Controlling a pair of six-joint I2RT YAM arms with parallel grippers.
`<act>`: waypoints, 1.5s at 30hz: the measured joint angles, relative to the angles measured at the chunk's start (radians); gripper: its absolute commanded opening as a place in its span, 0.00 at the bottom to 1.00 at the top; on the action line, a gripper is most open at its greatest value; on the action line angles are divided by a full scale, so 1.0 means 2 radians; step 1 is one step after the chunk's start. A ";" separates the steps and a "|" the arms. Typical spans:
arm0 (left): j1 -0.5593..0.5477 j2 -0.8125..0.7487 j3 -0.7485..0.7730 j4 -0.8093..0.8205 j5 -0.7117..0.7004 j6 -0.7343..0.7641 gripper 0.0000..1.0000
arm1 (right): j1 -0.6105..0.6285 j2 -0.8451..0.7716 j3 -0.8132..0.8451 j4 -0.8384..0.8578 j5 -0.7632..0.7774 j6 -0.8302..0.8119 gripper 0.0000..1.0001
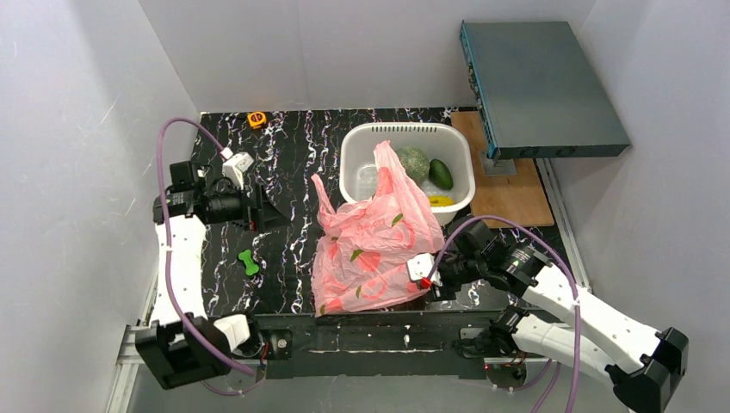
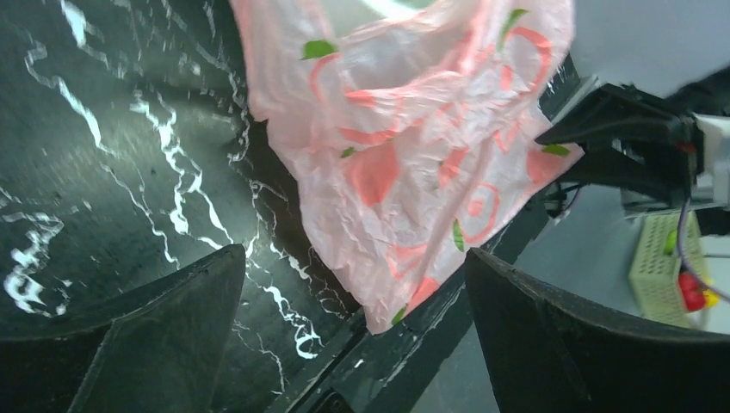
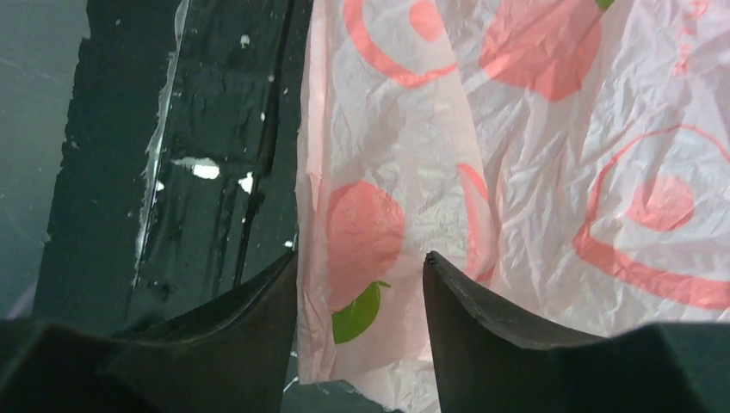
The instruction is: Place the fake fruits into the plastic bag and tie a complex knot
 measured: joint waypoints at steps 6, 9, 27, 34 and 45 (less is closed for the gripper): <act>-0.025 0.039 -0.060 0.101 -0.053 -0.117 0.98 | 0.000 -0.023 0.023 -0.041 0.034 0.032 0.61; -0.066 0.044 -0.061 0.159 -0.083 -0.166 0.98 | 0.000 -0.038 0.047 -0.052 0.055 0.061 0.61; -0.264 0.236 0.090 0.335 -0.113 -0.222 0.98 | -0.027 -0.052 0.193 -0.074 0.136 0.269 0.68; -0.206 0.233 0.089 0.285 -0.079 -0.177 0.98 | -0.044 0.038 0.216 -0.066 0.110 0.282 0.67; -0.173 0.188 0.130 -0.071 -0.090 0.403 0.98 | -0.044 0.096 0.258 -0.098 0.048 0.249 0.68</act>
